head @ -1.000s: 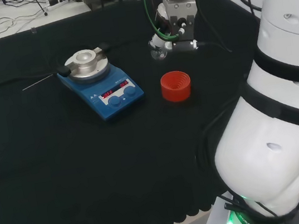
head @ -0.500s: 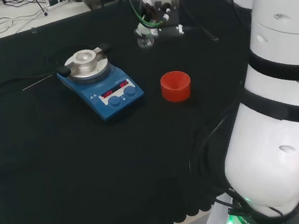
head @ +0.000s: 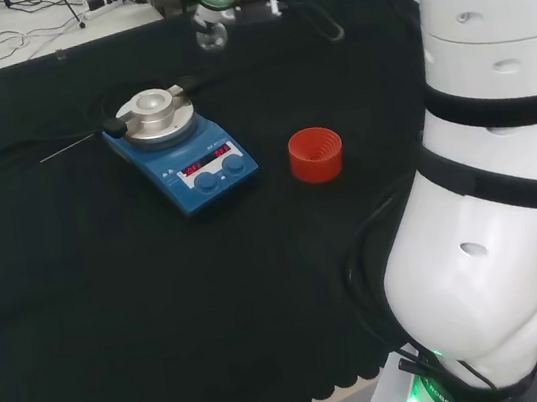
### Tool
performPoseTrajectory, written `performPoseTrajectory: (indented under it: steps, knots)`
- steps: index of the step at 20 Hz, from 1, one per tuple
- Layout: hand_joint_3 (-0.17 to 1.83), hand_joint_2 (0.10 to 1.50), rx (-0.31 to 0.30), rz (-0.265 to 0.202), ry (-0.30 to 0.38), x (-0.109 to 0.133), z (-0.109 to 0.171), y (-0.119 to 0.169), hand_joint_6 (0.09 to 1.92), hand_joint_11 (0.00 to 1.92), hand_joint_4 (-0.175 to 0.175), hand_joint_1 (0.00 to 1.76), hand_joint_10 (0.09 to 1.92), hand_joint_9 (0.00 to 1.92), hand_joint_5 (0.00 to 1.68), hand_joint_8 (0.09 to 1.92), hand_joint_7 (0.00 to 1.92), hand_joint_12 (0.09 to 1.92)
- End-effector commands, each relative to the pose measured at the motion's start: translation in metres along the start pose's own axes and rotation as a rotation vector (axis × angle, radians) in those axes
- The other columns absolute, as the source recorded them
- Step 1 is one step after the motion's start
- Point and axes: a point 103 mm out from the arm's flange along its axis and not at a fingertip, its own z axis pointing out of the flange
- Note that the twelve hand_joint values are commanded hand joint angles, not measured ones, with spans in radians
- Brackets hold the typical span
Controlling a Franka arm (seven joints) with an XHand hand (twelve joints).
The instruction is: Place the round-bottom flask on the heater.
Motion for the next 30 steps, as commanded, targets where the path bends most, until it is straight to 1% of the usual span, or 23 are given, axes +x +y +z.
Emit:
performPoseTrajectory:
  steps: [1,5,10,20,25,30]
  knots:
    - [0.70,0.69,0.089,-0.086,-0.008,0.044,0.015,0.000,0.90,0.36,0.175,1.09,0.57,0.60,1.16,0.62,0.35,1.32]
    - [0.70,0.69,0.108,-0.121,-0.004,0.061,0.024,0.001,0.89,0.36,0.175,1.09,0.57,0.60,1.16,0.62,0.35,1.32]
    - [0.71,0.68,0.118,-0.140,-0.018,0.072,0.029,0.006,0.89,0.36,0.175,1.09,0.57,0.60,1.16,0.62,0.35,1.32]
    - [0.71,0.68,0.149,-0.150,-0.036,0.084,0.051,0.025,0.89,0.36,0.175,1.10,0.57,0.60,1.16,0.62,0.35,1.32]
    - [0.71,0.68,0.163,-0.158,-0.043,0.092,0.057,0.035,0.89,0.36,0.175,1.10,0.57,0.60,1.16,0.62,0.35,1.32]
    - [0.71,0.68,0.177,-0.162,-0.052,0.095,0.065,0.044,0.89,0.36,0.175,1.10,0.57,0.60,1.16,0.62,0.35,1.32]
